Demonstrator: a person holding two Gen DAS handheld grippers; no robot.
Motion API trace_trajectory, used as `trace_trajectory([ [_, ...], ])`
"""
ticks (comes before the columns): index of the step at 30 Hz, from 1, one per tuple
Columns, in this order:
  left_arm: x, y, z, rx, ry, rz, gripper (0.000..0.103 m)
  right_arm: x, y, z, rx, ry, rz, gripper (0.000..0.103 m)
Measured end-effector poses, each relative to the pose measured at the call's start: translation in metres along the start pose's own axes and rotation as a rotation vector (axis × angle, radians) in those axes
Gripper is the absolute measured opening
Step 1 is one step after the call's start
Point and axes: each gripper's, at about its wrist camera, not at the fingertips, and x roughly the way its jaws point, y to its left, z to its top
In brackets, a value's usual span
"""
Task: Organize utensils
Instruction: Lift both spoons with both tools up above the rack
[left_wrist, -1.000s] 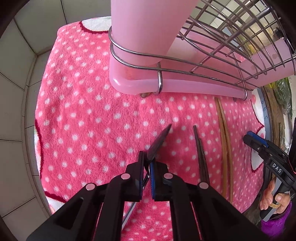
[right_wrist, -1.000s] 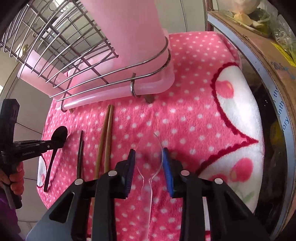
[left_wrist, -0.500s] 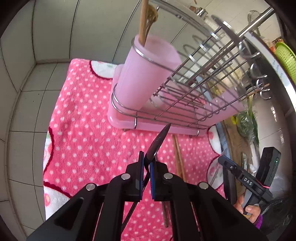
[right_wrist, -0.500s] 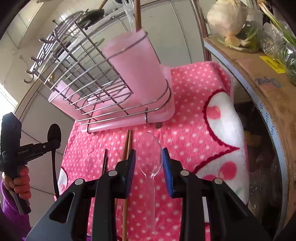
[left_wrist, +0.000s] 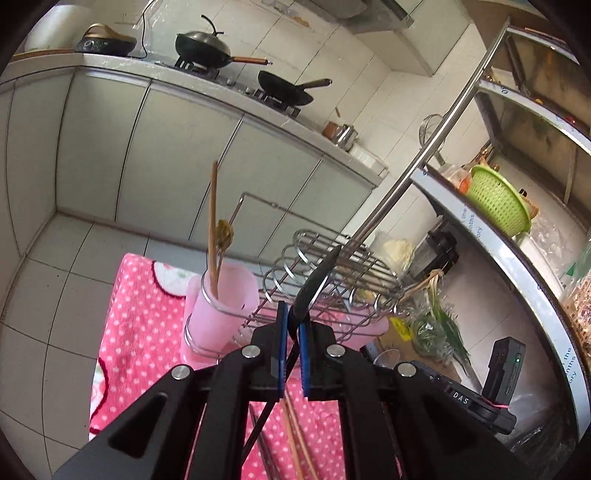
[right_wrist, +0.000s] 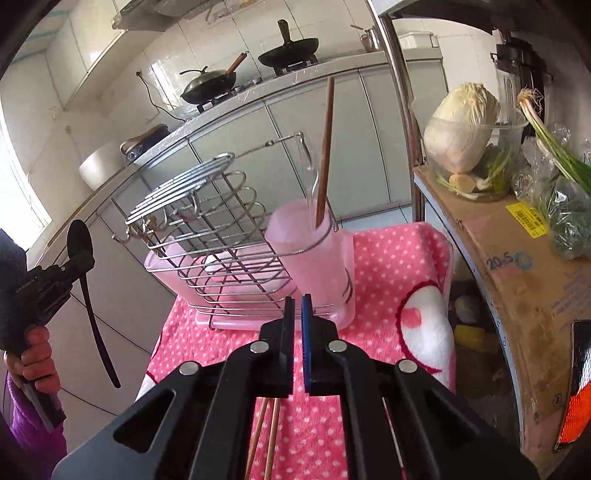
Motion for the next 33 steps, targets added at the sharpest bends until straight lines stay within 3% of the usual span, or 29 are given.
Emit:
trace_trajectory([
  [10, -0.016, -0.022, 0.020, 0.021, -0.119, -0.039, 0.005, -0.037, 0.015, 0.032, -0.070, -0.108, -0.011, 0.002],
  [14, -0.014, -0.020, 0.016, 0.023, -0.107, -0.040, 0.005, -0.010, -0.013, 0.028, 0.006, 0.006, -0.041, 0.006],
  [17, -0.009, -0.012, 0.011, 0.009, -0.080, -0.035, 0.005, 0.036, -0.053, 0.013, 0.154, 0.164, -0.024, 0.030],
  [20, -0.008, -0.007, 0.008, -0.003, -0.077, -0.038, 0.005, 0.076, -0.091, 0.000, 0.326, 0.272, -0.004, 0.031],
  [25, -0.006, 0.003, 0.003, -0.022, -0.075, -0.048, 0.005, 0.113, -0.133, -0.016, 0.522, 0.326, -0.024, 0.031],
  [33, 0.007, 0.015, -0.001, -0.051, -0.058, -0.057, 0.005, 0.148, -0.140, -0.008, 0.532, 0.318, -0.122, 0.031],
])
